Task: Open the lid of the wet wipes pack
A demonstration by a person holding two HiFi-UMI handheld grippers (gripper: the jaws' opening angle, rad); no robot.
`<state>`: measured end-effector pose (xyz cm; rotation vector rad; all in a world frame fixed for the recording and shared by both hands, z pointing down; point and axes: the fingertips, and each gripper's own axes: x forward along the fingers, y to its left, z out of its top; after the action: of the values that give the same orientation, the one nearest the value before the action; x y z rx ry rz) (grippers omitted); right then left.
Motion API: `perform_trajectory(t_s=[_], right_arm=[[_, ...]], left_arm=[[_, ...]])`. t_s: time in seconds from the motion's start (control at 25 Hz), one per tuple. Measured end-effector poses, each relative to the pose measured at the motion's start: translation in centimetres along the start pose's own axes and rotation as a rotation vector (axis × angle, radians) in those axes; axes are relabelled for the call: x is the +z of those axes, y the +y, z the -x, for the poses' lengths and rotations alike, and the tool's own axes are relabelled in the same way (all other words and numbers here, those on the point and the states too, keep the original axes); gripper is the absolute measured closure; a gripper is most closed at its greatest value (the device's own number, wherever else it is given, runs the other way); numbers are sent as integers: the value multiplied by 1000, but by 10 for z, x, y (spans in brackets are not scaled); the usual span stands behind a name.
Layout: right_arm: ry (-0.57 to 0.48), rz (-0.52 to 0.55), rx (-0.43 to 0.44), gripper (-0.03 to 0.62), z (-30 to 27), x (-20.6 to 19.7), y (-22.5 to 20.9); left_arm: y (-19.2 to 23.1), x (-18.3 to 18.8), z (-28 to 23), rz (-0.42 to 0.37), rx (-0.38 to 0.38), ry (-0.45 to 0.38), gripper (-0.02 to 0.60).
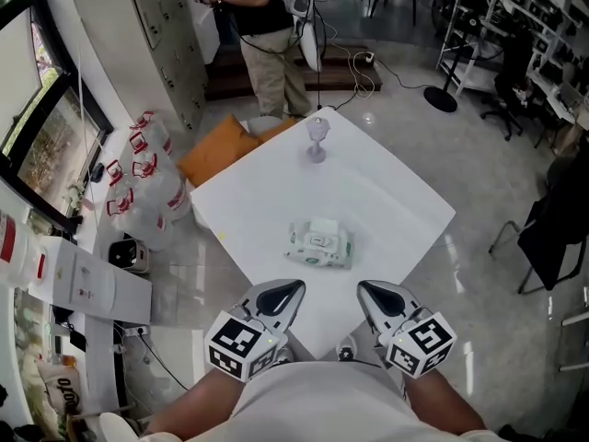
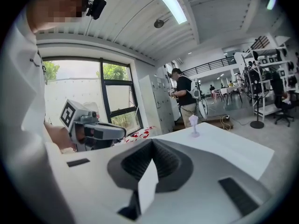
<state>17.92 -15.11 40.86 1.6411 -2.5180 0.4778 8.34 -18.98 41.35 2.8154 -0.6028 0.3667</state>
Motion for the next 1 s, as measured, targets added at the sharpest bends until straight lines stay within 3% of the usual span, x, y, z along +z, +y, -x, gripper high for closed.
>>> perform_trajectory(t_s=[1.0], right_arm=[[31,-16,2,589,-3,-9,-1]], left_arm=[[-2,-1,-2,-15,-6,20,574]])
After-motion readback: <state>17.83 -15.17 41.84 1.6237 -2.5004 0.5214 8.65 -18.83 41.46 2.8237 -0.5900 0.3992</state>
